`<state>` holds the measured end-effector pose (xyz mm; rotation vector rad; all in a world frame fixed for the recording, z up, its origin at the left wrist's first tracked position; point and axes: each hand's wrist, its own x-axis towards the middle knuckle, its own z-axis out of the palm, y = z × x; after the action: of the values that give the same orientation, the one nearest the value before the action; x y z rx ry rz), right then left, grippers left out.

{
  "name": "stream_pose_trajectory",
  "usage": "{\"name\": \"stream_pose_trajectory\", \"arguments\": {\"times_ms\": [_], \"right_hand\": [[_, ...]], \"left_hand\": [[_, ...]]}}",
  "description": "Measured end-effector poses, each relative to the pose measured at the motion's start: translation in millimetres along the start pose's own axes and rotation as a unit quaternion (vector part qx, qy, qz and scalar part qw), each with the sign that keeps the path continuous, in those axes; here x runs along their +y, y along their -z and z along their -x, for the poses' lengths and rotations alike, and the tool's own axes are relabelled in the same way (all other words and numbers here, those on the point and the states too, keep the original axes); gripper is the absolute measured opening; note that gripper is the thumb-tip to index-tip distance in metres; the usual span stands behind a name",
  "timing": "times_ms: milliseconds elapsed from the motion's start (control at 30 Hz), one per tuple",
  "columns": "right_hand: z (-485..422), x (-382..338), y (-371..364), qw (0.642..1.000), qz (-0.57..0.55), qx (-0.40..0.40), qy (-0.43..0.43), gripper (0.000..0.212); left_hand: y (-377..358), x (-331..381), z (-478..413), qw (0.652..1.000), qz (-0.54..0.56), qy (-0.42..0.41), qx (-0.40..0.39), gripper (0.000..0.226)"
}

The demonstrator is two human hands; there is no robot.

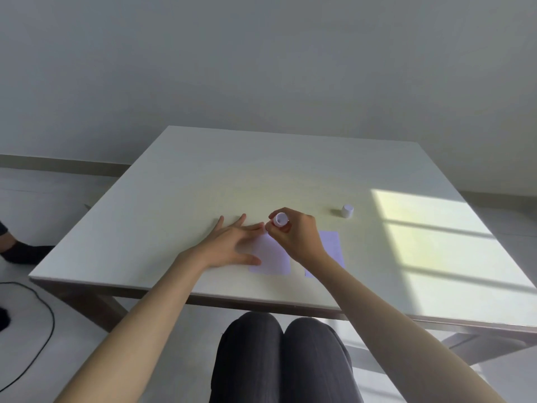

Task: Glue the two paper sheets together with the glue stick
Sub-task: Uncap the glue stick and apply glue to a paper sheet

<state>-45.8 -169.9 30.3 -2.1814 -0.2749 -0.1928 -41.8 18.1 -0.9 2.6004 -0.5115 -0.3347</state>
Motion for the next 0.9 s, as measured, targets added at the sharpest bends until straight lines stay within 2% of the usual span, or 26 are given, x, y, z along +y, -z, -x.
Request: {"name": "stream_pose_trajectory", "arguments": {"times_ms": [200, 300, 433, 533, 733, 900], "right_hand": [[28, -4, -1, 0.997, 0.002, -0.059, 0.057, 0.009], [20, -4, 6, 0.995, -0.030, -0.084, 0.040, 0.009], [-1, 2, 16, 0.998, -0.053, -0.029, -0.008, 0.007], [1, 3, 14, 1.000, -0.017, -0.007, 0.009, 0.008], [25, 1, 6, 0.992, -0.005, -0.100, 0.083, 0.009], [-2, 5, 21, 0.999, -0.040, -0.036, 0.010, 0.006]], "left_hand": [[-1, -2, -1, 1.000, 0.026, -0.005, -0.006, 0.081], [-1, -2, -1, 1.000, 0.028, 0.011, -0.011, 0.086], [0, -2, -1, 1.000, 0.003, 0.009, -0.009, 0.082], [0, -2, -1, 1.000, 0.002, 0.012, -0.006, 0.082], [-1, -1, -3, 1.000, 0.020, 0.014, -0.014, 0.086], [0, -2, -2, 1.000, -0.002, 0.008, -0.010, 0.083]]}}
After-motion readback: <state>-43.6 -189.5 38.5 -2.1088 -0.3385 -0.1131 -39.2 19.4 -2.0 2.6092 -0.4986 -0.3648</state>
